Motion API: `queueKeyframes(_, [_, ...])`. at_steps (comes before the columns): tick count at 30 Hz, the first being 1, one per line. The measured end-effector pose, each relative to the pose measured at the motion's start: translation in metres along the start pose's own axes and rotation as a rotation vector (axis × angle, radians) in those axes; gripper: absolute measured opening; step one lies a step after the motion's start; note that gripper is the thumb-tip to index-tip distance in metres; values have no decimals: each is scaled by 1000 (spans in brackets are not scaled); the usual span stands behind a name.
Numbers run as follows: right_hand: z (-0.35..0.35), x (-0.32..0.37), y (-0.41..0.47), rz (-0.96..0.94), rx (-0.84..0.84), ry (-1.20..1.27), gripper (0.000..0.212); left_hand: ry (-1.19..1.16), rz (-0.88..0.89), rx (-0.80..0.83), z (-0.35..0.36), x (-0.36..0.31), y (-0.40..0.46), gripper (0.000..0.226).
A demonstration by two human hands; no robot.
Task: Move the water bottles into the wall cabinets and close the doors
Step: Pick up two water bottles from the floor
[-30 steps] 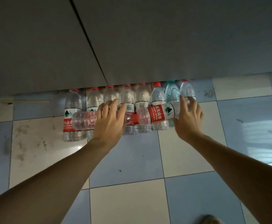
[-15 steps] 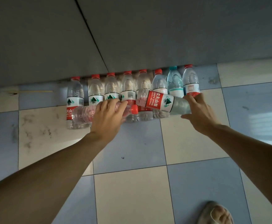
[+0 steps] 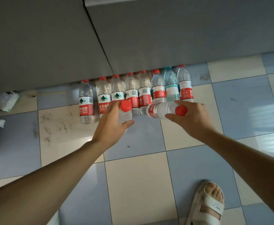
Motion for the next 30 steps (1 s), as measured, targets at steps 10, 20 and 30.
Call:
queueKeyframes(10, [42,-36,-2,75,-91,38,33,-141,101,-83,74,-13,-7,33])
queueKeyframes(20, [45,-52,-22,73,-2,84,63,-180,-10,-32,78,-9,-16,50])
queueKeyframes(30, [119,-109,-15,383,-45,337,108,-246,-170,2,109,54,-6,87])
Point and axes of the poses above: each hand's wrist, its own y-axis towards the middle knuckle, its own z-axis out of the palm, x = y × z, the point moved 1 cm from there along y, towards the middle knuckle, and after that the axes turned 5 degrees about x, right-handed, at the moved point
